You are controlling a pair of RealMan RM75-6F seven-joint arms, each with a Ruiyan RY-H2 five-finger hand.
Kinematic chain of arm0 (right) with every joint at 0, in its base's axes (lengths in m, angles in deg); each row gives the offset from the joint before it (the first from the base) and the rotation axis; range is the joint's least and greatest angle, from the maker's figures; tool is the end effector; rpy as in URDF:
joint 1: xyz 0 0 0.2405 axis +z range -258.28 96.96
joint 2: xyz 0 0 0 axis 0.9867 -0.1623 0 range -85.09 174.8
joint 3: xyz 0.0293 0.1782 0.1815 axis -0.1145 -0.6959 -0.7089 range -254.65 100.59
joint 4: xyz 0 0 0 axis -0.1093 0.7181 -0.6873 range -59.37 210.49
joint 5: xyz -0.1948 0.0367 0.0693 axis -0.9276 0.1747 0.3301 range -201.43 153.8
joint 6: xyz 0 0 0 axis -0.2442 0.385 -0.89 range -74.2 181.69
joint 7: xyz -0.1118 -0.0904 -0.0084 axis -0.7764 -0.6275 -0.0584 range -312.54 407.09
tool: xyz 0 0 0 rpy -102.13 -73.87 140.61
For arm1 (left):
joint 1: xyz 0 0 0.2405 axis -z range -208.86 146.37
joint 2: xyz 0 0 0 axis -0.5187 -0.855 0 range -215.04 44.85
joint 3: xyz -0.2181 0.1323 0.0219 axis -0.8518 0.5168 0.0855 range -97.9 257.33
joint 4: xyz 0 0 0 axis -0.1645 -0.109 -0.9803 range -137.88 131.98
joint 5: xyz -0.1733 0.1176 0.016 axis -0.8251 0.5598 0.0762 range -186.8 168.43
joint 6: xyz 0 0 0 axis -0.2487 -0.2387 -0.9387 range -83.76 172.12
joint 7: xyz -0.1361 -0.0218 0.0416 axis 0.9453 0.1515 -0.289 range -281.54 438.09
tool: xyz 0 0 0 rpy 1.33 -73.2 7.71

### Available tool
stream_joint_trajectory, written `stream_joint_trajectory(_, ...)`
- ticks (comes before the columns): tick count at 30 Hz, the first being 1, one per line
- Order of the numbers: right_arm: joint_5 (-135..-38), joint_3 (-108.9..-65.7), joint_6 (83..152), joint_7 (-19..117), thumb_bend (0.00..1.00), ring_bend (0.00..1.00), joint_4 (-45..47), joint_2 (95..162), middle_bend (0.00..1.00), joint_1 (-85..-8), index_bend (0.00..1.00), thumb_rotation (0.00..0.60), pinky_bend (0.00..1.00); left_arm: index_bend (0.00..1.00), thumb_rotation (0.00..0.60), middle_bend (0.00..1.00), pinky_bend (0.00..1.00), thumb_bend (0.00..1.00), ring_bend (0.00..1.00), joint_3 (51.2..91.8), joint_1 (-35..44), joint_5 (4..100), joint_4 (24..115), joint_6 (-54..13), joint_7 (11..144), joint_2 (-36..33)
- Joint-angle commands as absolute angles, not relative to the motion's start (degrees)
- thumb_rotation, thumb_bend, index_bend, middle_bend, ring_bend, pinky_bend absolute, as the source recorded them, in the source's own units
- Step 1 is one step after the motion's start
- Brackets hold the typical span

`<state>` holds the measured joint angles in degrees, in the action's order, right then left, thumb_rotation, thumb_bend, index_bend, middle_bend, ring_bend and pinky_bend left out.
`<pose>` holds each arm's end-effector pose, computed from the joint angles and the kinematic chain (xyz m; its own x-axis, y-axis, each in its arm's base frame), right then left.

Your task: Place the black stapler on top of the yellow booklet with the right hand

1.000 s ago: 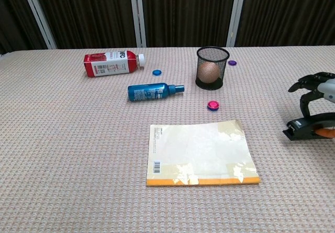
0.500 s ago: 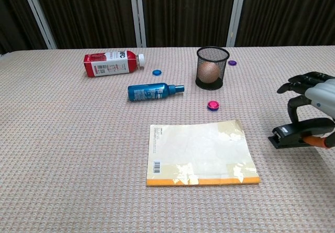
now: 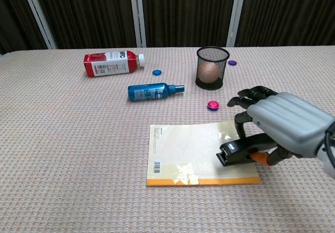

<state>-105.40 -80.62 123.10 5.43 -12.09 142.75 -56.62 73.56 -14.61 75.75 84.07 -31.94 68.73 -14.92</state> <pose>-0.1668 -0.2379 -0.0474 0.6290 -0.0640 0.7747 -0.7234 -0.4130 0.5533 -0.2801 0.2554 0.1220 0.5320 -0.0053 0.8467 0.8330 -0.1760 -0.5245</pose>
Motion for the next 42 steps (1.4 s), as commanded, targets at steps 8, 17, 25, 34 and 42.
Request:
stream_joint_trajectory(8,-103.7,-82.4,121.4,-0.8,0.36,0.00,-12.3,147.8,0.12,-53.9,0.61,0.600,0.00,0.00,0.600,0.00,0.08,0.26,0.00,73.5,-14.7,74.9,83.8,-32.3,69.9,-15.3)
stream_joint_trajectory(17,-100.6,-84.3,120.7,-5.2,0.36,0.00,-12.2,150.7,0.12,-52.3,0.61,0.600,0.00,0.00,0.600,0.00,0.08,0.26,0.00,73.8,-14.8,75.0,83.9,-32.6,70.7,-15.8)
stream_joint_trajectory(25,-96.6,-84.9,120.9,-8.9,0.28,0.00,-11.7,152.2,0.00,-52.0,0.20,0.600,0.00,0.00,0.600,0.00,0.08,0.26,0.00,74.2,-14.8,75.4,83.8,-32.8,71.2,-16.0)
stream_joint_trajectory(34,-92.9,-84.9,123.5,-13.0,0.18,0.00,-17.3,149.6,0.00,-52.9,0.00,0.600,0.00,0.00,0.600,0.00,0.08,0.26,0.00,74.3,-14.5,74.9,83.7,-32.4,70.3,-15.6)
stream_joint_trajectory(42,-93.5,-82.9,129.9,-17.4,0.18,0.00,-25.6,141.2,0.00,-55.9,0.00,0.600,0.00,0.00,0.600,0.00,0.08,0.26,0.00,74.4,-14.8,74.4,84.1,-32.7,70.4,-16.0)
